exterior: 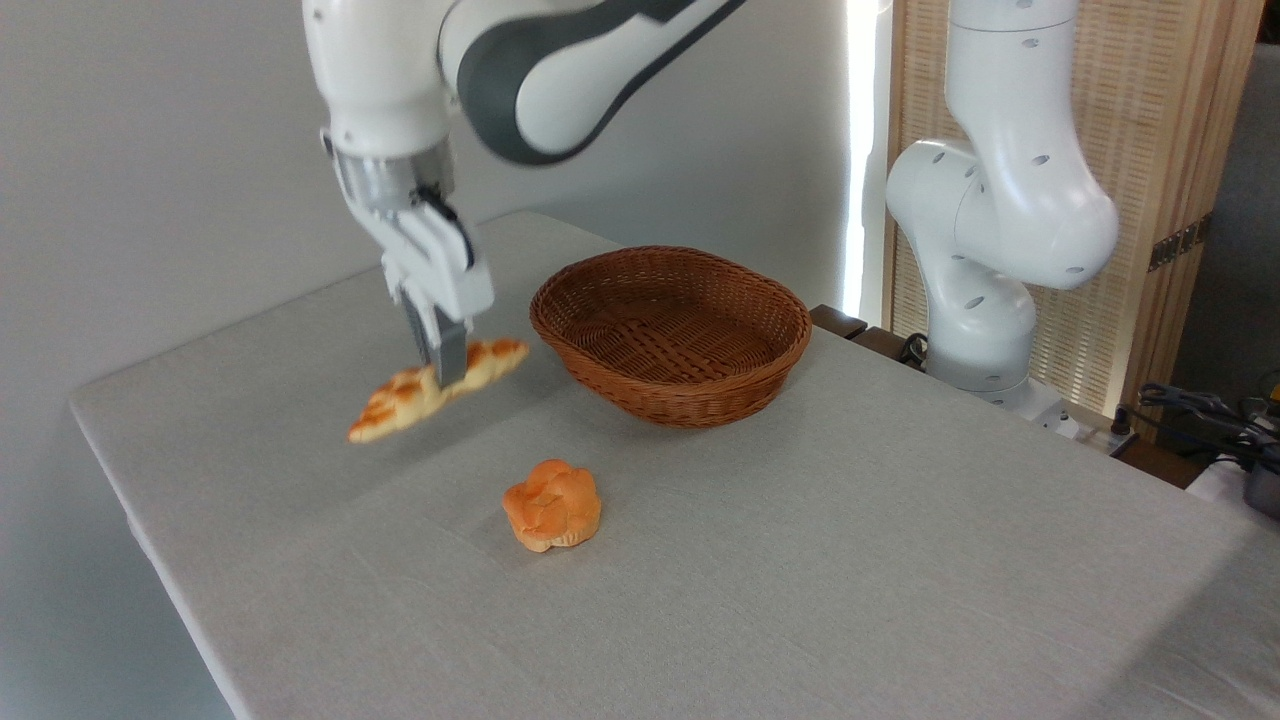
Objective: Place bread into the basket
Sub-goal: 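Lift the croissant and carry it over the wicker basket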
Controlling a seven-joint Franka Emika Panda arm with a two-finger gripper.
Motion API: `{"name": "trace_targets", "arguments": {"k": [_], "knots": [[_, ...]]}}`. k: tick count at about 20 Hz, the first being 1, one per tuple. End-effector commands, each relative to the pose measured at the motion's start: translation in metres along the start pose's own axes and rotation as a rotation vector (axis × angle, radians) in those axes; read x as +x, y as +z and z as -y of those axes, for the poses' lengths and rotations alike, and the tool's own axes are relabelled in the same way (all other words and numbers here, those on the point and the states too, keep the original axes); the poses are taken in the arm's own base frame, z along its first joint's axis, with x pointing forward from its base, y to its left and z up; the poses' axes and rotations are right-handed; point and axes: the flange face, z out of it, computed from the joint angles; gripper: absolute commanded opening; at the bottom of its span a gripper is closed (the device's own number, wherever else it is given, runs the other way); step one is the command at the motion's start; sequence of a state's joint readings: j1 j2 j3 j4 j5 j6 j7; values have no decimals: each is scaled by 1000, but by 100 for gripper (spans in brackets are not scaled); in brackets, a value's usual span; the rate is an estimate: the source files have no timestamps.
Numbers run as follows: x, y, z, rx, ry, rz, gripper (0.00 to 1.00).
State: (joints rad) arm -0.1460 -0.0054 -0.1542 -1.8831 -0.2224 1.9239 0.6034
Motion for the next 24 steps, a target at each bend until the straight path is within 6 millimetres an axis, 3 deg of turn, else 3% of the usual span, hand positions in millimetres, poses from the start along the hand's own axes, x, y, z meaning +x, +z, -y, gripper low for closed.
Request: {"name": "trace_targets", "arguments": {"k": [1,6,10,14,16,21,22,24], "knots": [[-38,-41,-18,-102,-44,24,8],[-82,-53,-68,-125,-12,88,11],[-114,-42,-121,-133,47,169,11],[-119,-19,-173,-147,104,276,11],[-115,-6,-188,-172,93,289,11],[-111,10,-189,-193,31,259,16],[-110,17,-186,-187,14,252,21],[-108,33,-183,-167,-7,234,22]]}}
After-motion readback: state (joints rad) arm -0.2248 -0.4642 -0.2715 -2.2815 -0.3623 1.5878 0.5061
